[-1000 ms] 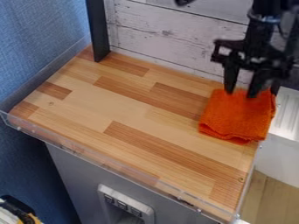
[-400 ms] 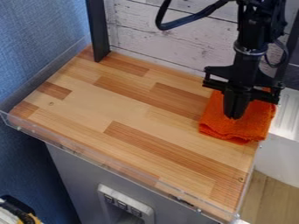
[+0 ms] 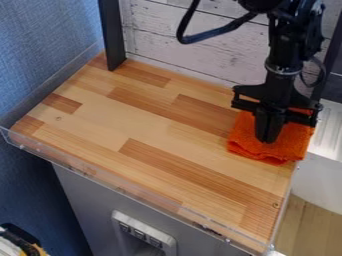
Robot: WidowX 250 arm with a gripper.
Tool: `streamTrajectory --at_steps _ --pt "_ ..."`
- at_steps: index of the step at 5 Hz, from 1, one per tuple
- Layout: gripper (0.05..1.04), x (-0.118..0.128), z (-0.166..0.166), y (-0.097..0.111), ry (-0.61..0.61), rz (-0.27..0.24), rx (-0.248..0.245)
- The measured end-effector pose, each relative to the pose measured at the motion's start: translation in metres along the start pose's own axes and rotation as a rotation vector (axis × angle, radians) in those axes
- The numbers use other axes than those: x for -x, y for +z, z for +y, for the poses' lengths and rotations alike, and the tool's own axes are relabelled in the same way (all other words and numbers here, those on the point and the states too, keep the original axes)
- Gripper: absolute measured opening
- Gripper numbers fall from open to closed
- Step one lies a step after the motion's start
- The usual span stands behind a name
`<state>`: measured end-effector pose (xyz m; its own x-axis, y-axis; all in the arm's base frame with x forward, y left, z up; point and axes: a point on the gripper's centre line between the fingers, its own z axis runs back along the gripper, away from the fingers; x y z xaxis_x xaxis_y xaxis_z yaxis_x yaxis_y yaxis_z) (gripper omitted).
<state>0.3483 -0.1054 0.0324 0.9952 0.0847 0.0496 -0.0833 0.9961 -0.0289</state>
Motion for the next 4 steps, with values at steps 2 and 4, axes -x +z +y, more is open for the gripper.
streamTrajectory --at_steps 2,4 --pt "0.059 -0.001 0.001 -0.021 -0.007 0.036 -0.021" --pt "0.059 0.014 0.027 -0.023 -0.065 0.053 -0.029"
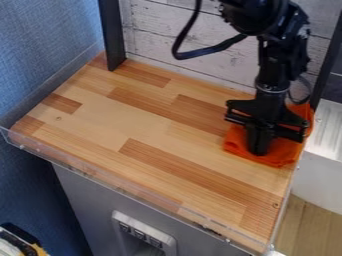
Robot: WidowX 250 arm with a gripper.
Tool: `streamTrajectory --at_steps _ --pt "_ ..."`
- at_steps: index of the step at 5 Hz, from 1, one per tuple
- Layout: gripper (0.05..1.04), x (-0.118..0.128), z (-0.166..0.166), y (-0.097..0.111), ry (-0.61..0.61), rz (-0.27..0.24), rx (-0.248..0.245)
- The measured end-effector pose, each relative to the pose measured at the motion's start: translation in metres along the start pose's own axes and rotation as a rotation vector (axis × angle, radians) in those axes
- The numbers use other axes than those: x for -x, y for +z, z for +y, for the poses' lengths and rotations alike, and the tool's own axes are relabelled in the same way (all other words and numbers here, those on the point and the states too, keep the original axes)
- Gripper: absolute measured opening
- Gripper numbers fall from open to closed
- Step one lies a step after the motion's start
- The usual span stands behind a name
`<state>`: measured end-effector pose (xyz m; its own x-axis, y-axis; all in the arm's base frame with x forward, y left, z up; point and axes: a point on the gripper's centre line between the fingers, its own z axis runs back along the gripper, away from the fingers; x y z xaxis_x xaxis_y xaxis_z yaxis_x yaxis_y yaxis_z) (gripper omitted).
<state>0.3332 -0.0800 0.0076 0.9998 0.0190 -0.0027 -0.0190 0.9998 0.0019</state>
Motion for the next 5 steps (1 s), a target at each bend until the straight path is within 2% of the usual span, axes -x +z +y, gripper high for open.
streamTrajectory --at_steps 3,5 --pt "0.059 0.027 0.077 -0.001 -0.022 -0.006 0.002" --pt "0.059 0.049 0.109 -0.001 -0.014 0.003 0.002"
